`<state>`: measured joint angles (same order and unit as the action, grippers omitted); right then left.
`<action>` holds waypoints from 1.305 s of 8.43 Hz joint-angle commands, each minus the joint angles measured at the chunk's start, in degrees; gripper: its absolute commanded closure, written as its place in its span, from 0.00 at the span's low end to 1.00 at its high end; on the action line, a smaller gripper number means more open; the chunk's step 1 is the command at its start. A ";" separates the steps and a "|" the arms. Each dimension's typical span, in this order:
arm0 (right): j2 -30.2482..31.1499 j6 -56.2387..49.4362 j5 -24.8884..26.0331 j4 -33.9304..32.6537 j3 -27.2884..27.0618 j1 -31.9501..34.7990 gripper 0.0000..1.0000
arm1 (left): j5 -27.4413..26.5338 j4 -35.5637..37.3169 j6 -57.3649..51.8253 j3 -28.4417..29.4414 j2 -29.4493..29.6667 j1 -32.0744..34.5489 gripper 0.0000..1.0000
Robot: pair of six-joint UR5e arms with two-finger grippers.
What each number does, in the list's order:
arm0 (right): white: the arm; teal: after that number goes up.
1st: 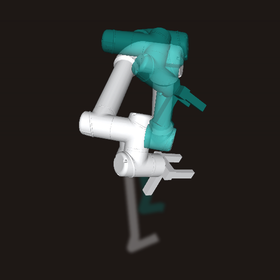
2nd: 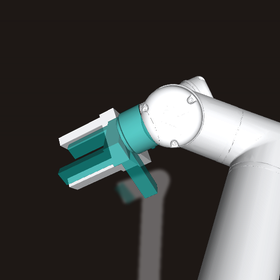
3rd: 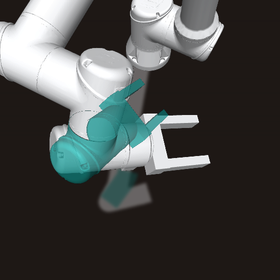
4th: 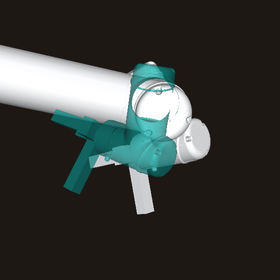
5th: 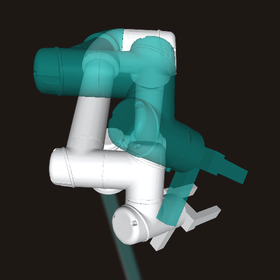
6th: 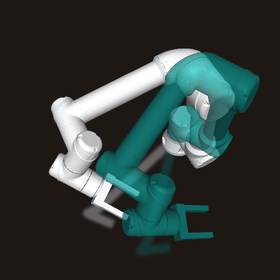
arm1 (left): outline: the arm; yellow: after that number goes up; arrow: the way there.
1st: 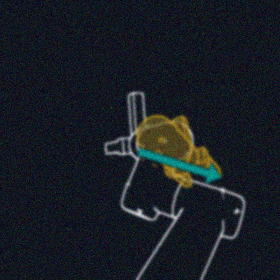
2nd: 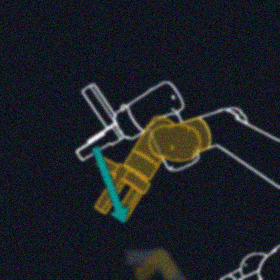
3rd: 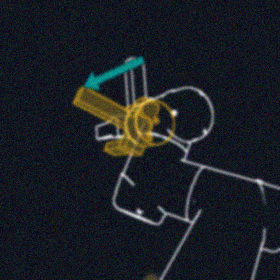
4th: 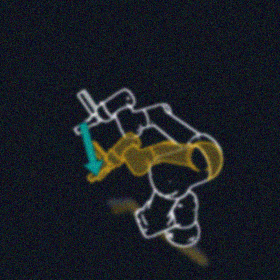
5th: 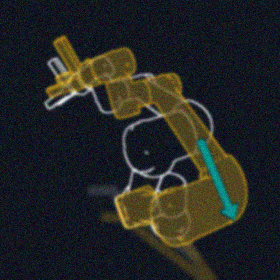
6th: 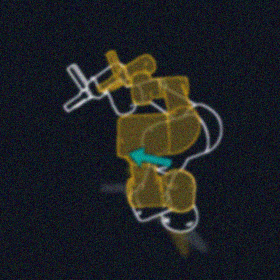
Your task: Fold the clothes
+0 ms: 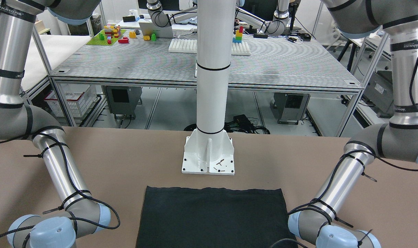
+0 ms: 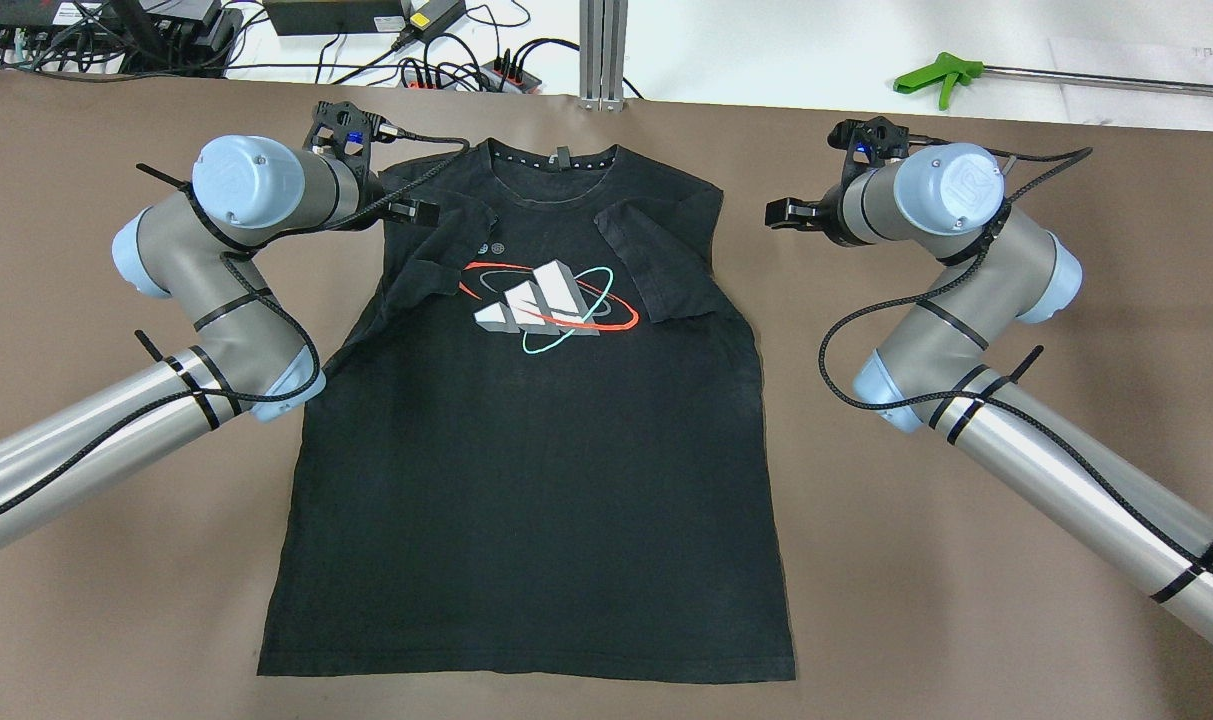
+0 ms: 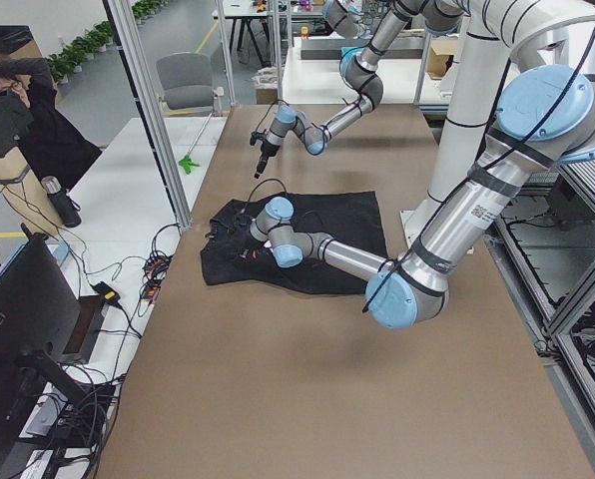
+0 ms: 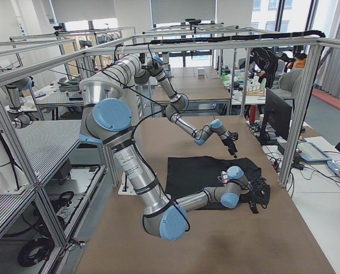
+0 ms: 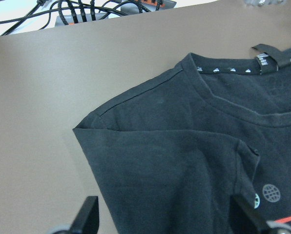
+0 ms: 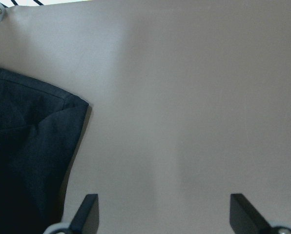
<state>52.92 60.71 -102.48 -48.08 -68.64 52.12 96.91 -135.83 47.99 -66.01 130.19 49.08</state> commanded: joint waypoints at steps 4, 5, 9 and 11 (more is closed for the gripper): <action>0.34 -0.07 0.00 0.00 0.09 0.00 0.06 | -11.37 0.12 -0.35 2.11 -0.12 -5.83 0.06; 0.43 -0.07 0.00 0.00 0.09 0.00 0.06 | -11.91 0.12 -0.35 2.38 -0.03 -6.80 0.06; 0.78 -0.16 0.00 0.00 0.00 0.00 0.06 | -13.59 0.21 -0.09 1.94 0.32 -9.97 0.06; 0.87 -0.16 -0.09 0.09 -0.18 0.00 0.06 | -12.80 0.39 -0.09 1.68 1.72 -9.45 0.06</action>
<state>53.70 60.56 -102.48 -48.03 -68.63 52.12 83.63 -135.59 47.88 -63.99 130.75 39.34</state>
